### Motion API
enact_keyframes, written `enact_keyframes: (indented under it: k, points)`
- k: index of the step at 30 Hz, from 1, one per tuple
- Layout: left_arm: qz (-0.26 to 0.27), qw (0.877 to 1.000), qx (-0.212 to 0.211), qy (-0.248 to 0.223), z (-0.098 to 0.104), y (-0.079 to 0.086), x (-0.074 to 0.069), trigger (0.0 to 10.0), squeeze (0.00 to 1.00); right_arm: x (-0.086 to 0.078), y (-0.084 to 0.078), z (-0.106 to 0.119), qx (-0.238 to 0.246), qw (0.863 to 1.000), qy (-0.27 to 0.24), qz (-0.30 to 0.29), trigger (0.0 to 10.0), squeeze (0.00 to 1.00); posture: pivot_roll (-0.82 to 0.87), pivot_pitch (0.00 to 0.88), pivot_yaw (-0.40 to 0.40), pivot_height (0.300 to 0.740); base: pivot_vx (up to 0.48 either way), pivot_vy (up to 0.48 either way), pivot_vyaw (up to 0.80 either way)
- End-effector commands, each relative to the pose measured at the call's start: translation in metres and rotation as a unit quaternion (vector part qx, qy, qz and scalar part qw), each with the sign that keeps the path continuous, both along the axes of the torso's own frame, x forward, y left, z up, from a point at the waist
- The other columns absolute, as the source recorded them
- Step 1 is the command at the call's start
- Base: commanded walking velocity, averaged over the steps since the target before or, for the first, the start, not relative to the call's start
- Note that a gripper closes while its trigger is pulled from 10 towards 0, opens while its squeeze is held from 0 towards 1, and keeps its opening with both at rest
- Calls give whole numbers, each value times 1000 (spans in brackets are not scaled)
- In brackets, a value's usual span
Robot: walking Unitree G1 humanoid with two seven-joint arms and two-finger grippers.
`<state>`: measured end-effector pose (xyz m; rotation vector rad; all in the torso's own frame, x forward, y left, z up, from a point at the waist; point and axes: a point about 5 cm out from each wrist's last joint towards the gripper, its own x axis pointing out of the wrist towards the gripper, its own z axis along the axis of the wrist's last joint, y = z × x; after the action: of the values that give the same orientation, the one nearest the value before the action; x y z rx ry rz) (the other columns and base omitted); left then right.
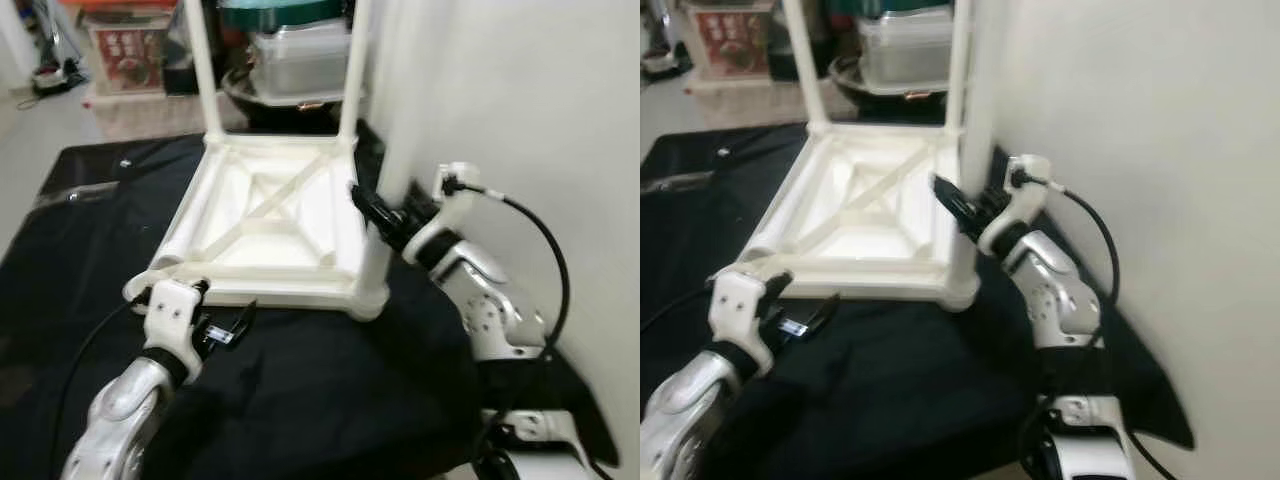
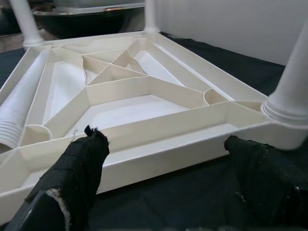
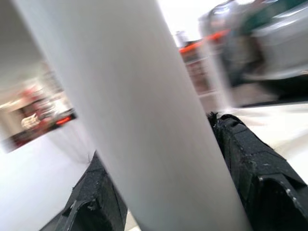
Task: Building children table
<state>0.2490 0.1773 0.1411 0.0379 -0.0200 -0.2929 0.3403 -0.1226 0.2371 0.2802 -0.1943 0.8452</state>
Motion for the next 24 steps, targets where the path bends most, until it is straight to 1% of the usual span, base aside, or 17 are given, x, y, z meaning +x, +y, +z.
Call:
enact_keyframes:
  k: [1, 2, 3, 7, 9, 10, 11, 12, 14, 15, 16, 17, 19, 20, 22, 23, 24]
  points:
    - [6, 1000, -1, 10, -5, 2, -1, 10000, 0, -2, 18, -8, -23, 996, 2, 83, 10000, 0, 66, 0, -66, 740, 0, 0, 0]
    - [10, 1000, -1, 9, -5, 3, -1, 10000, 0, -3, 27, -13, -33, 994, 9, 108, 10000, 0, 71, 0, -70, 740, 0, 0, 0]
    - [14, 1000, -1, 8, -5, 4, -2, 10000, 0, 3, 35, -25, -44, 995, 38, 83, 0, 0, 82, 0, -78, 740, 0, 0, 0]
    - [18, 1000, 0, 7, -5, 5, -4, 10000, 0, 15, 39, -45, -57, 994, 92, -20, 0, 0, 90, 0, -80, 740, 0, 0, 0]
    - [18, 1000, 0, 7, -5, 5, -4, 10000, 0, 15, 39, -45, -57, 994, 92, -20, 0, 0, 90, 0, -80, 740, 0, 0, 0]
    - [20, 1000, 1, 7, -5, 5, -5, 10000, 0, 30, 18, -66, -72, 959, 177, -210, 0, 0, 84, 0, -74, 740, 0, 0, 0]
    - [20, 1000, 1, 7, -5, 5, -5, 10000, 0, 30, 18, -66, -72, 959, 177, -210, 0, 0, 84, 0, -74, 740, 0, 0, 0]
    - [18, 1000, 0, 9, -5, 5, -5, 10000, 0, 26, -25, -99, -81, 872, 261, -406, 0, 0, 79, 0, -71, 740, 0, 0, 0]
    - [18, 1000, 0, 9, -5, 5, -5, 10000, 0, 26, -25, -99, -81, 872, 261, -406, 0, 0, 79, 0, -71, 740, 0, 0, 0]
    - [16, 1000, -2, 10, -5, 5, -6, 10000, 0, 9, -56, -122, -92, 785, 315, -526, 0, 0, 70, 0, -59, 740, 0, 0, 0]
    - [14, 1000, -2, 12, -6, 5, -6, 10000, 0, -7, -72, -131, -103, 736, 327, -583, 0, 0, 56, 0, -48, 740, 0, 0, 0]
    - [13, 1000, -2, 13, -6, 5, -6, 10000, 0, -16, -78, -132, -108, 724, 324, -599, 0, 0, 56, 0, -48, 740, 0, 0, 0]
    - [13, 1000, -2, 13, -6, 5, -6, 10000, 0, -16, -78, -132, -108, 724, 324, -599, 0, 0, 56, 0, -48, 740, 0, 0, 0]
    - [11, 1000, -2, 14, -6, 4, -5, 10000, 0, -17, -70, -126, -117, 753, 305, -571, 8471, 0, 39, 0, -35, 740, 0, 0, 0]
    - [11, 1000, -2, 14, -6, 4, -5, 10000, 0, -17, -70, -126, -117, 753, 305, -571, 8471, 0, 39, 0, -35, 740, 0, 0, 0]
    - [10, 1000, -3, 15, -6, 4, -5, 10000, 0, -13, -54, -112, -100, 807, 274, -513, 10000, 0, 39, 0, -35, 740, 0, 0, 0]
    - [10, 1000, -3, 15, -6, 4, -5, 10000, 0, -13, -54, -112, -100, 807, 274, -513, 10000, 0, 39, 0, -35, 740, 0, 0, 0]
